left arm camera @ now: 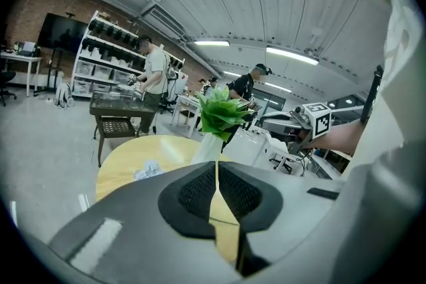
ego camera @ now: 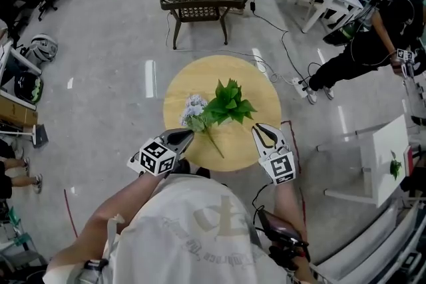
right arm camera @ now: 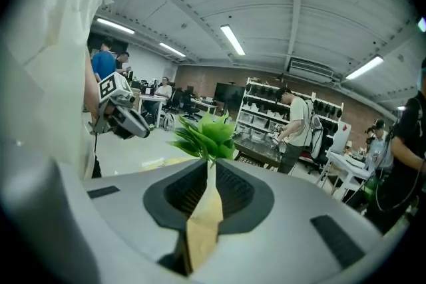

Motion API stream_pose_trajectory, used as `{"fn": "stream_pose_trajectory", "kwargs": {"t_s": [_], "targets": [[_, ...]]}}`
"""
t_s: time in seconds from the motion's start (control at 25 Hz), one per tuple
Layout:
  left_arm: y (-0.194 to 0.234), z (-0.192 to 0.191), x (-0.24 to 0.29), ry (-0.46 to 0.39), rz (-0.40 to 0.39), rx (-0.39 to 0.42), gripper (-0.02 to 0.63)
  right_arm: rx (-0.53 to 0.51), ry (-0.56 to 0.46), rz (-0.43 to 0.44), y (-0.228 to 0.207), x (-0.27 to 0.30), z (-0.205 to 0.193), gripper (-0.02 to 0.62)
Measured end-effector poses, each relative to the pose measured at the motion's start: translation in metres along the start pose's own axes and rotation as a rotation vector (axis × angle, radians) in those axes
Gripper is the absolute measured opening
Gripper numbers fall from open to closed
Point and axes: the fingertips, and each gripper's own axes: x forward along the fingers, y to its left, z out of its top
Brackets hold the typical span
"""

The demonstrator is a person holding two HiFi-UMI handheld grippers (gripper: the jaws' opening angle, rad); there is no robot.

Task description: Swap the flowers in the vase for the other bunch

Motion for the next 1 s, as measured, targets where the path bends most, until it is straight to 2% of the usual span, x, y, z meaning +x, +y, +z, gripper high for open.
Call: {"fn": "stream_pose_trajectory", "kwargs": {"t_s": [0.12,0.16,0.2,0.24,0.44,0.88,1.0], "targets": [[0.002,-0.001,-0.002,-0.003,-0.005,-0.005,0.015,-0.057,0.014,0.004,-0.004,-0.001,0.007,0.015],[0.003,-0.001,-0.003,-0.004,-0.007,-0.006,0.015,-0.078,0.020,0.008,-0.005,-0.002,0.010,0.035],[0.003,-0.002,-0.004,-0.004,-0.010,-0.007,0.015,-0.103,0.028,0.014,-0.004,-0.002,0.012,0.107],[0.003,-0.002,-0.005,-0.005,-0.012,-0.009,0.015,-0.133,0.037,0.021,-0.003,-0.002,0.014,0.131],[0.006,-0.005,-0.008,-0.006,-0.019,-0.020,0.015,-0.302,0.091,0.005,-0.001,0.000,0.031,0.208],[0.014,-0.003,-0.013,-0.016,-0.012,-0.030,0.016,-0.550,0.125,0.009,0.010,0.018,0.050,0.247],[0.017,-0.002,-0.013,-0.020,-0.004,-0.031,0.015,-0.602,0.156,0.040,0.015,0.025,0.055,0.253]]}}
